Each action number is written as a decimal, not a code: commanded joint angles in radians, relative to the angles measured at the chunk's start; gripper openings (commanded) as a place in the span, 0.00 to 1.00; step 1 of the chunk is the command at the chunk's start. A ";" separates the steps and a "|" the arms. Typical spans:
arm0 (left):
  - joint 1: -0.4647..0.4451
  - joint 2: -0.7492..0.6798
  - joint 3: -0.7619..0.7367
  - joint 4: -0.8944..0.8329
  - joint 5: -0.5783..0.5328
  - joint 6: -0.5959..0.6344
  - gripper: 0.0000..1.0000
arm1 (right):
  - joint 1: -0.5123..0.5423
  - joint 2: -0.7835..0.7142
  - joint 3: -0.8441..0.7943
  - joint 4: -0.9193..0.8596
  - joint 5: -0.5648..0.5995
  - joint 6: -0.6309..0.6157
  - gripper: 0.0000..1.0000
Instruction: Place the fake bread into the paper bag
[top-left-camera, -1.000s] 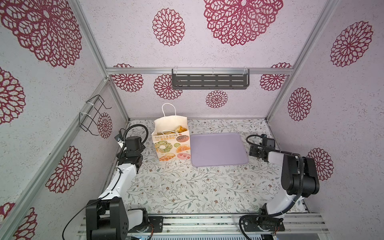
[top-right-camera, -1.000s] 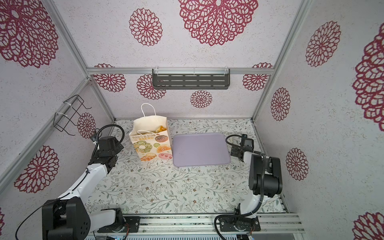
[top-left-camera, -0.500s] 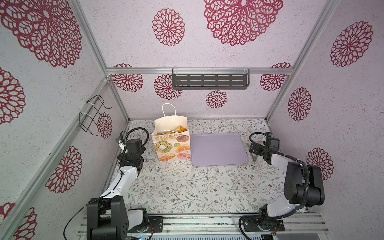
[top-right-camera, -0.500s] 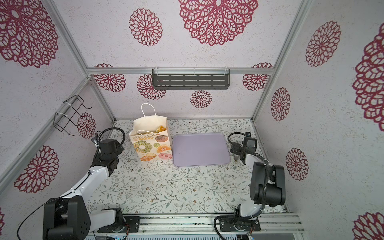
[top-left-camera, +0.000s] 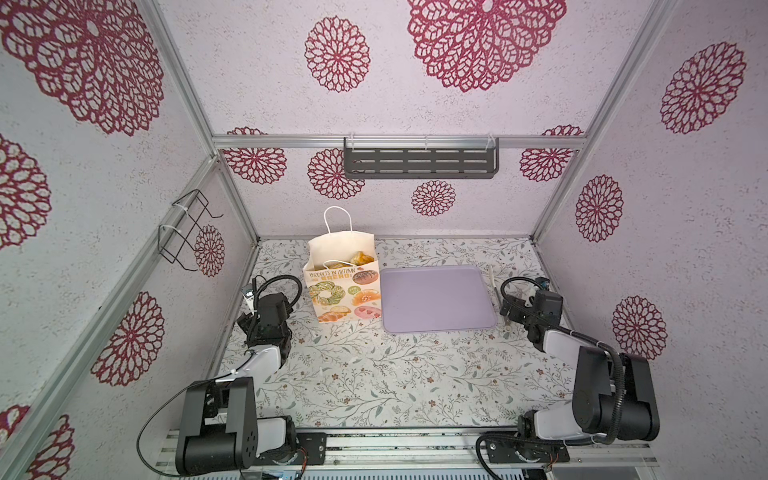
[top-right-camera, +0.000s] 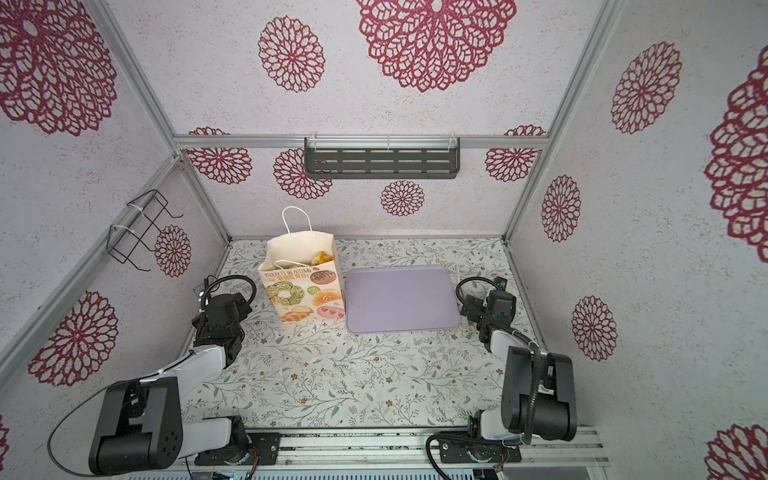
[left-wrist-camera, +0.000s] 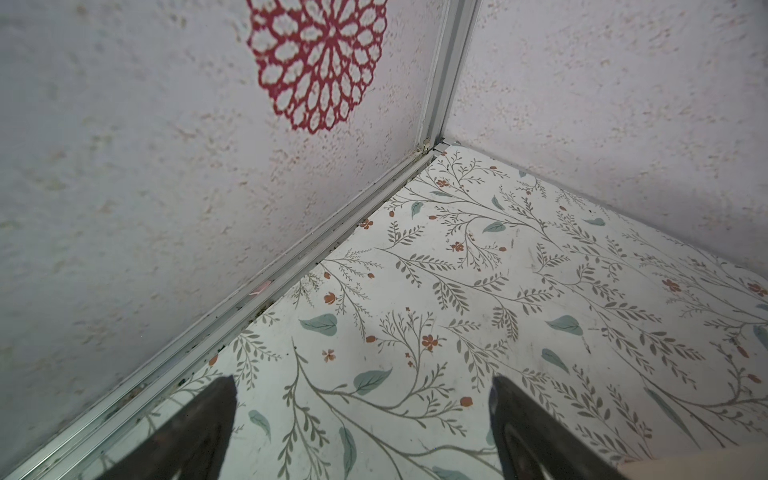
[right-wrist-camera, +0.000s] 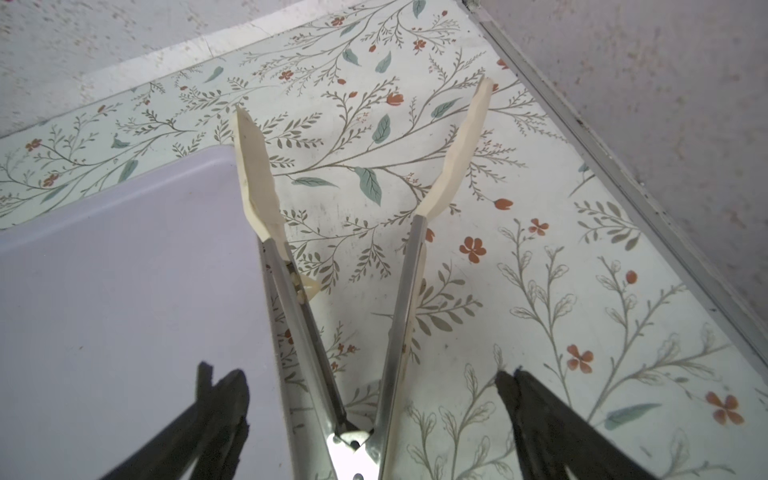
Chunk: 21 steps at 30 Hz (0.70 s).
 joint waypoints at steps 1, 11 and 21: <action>0.004 0.033 -0.028 0.203 -0.019 0.069 0.97 | -0.006 -0.067 -0.044 0.130 0.045 0.040 0.99; 0.006 0.116 -0.123 0.514 0.039 0.157 0.97 | -0.007 -0.118 -0.253 0.448 0.155 0.085 0.99; -0.008 0.192 -0.113 0.580 0.103 0.202 0.97 | -0.007 -0.070 -0.300 0.574 0.165 0.080 0.99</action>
